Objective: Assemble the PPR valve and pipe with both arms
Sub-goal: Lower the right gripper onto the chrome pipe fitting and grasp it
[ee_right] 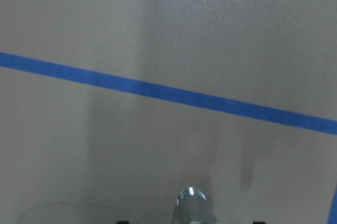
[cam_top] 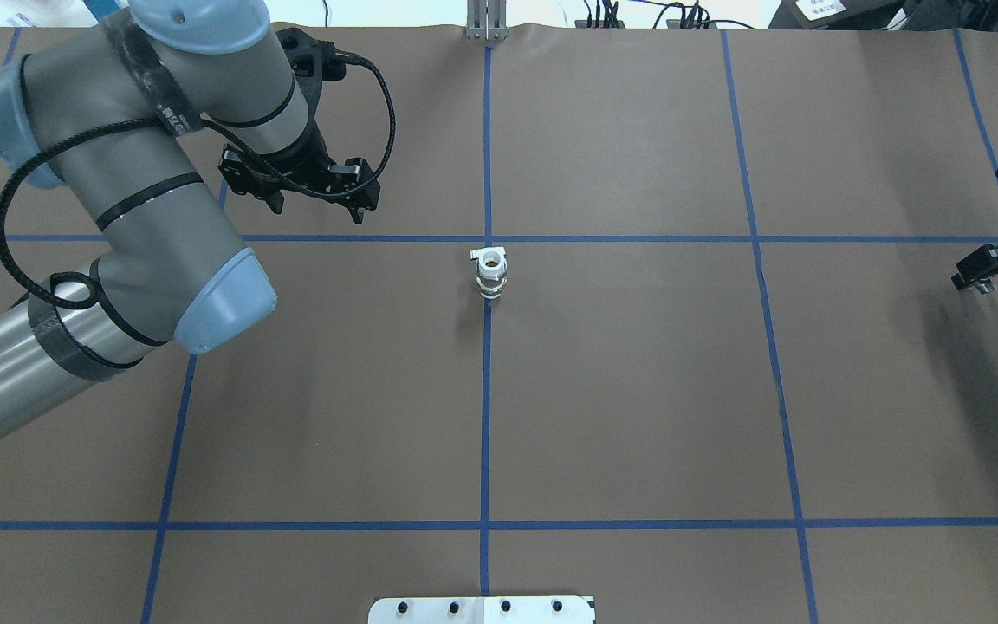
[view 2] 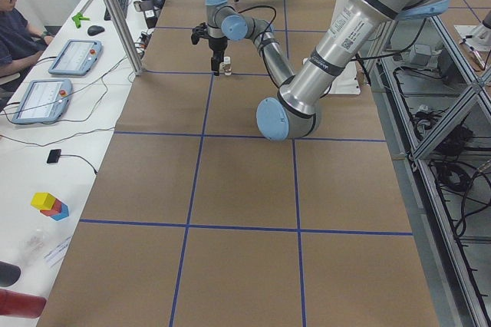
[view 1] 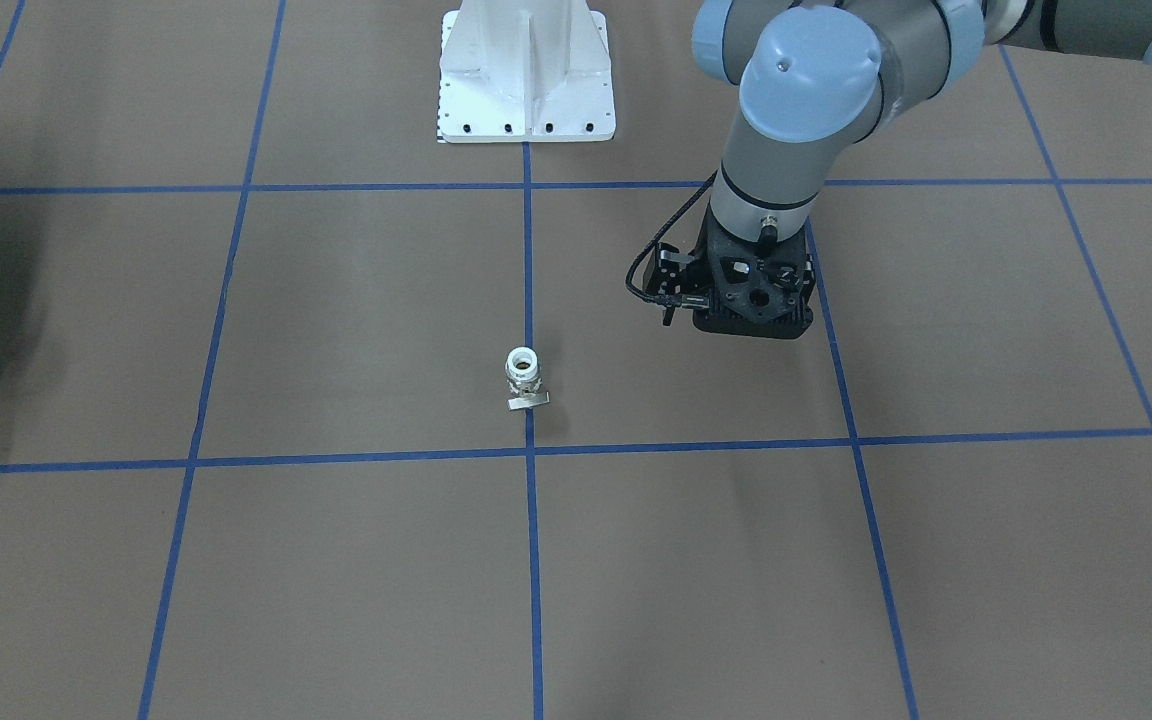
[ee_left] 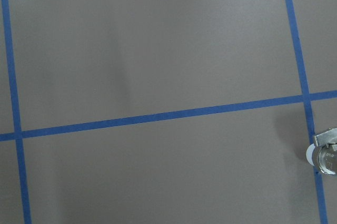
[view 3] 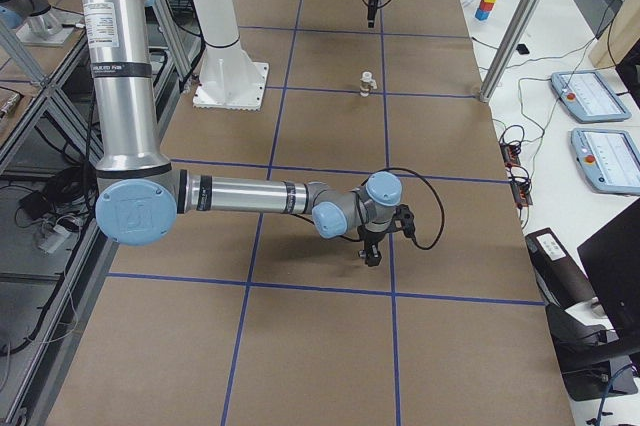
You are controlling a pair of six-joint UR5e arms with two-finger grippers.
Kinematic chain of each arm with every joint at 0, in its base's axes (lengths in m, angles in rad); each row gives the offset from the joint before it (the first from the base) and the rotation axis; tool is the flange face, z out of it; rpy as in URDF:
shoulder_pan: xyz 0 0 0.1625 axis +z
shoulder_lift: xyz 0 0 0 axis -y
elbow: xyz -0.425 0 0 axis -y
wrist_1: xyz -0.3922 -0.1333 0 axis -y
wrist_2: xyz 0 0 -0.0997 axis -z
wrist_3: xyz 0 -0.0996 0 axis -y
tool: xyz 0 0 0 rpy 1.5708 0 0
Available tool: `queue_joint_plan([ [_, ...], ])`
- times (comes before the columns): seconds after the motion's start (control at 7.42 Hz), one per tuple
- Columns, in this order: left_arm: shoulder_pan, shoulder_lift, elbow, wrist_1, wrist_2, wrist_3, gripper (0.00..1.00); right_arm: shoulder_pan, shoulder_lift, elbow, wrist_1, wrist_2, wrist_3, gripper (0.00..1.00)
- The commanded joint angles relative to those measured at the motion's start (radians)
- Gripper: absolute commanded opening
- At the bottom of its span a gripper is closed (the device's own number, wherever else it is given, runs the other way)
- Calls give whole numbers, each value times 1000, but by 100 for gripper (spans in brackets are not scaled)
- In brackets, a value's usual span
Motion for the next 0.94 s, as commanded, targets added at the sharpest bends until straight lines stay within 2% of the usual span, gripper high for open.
queue_joint_plan([
  [0.0, 0, 2, 2, -3, 0, 0, 99, 0, 1, -4, -2, -1, 0, 76],
  [0.13, 2, 3, 2, -4, 0, 0, 99, 0, 3, -9, -2, -1, 0, 73],
  [0.54, 2, 3, 4, -3, 0, 0, 99, 0, 4, -16, -4, -1, -9, 71],
  [0.81, 2, 3, 4, -3, 0, 0, 99, 0, 6, -22, -4, -1, -9, 59],
])
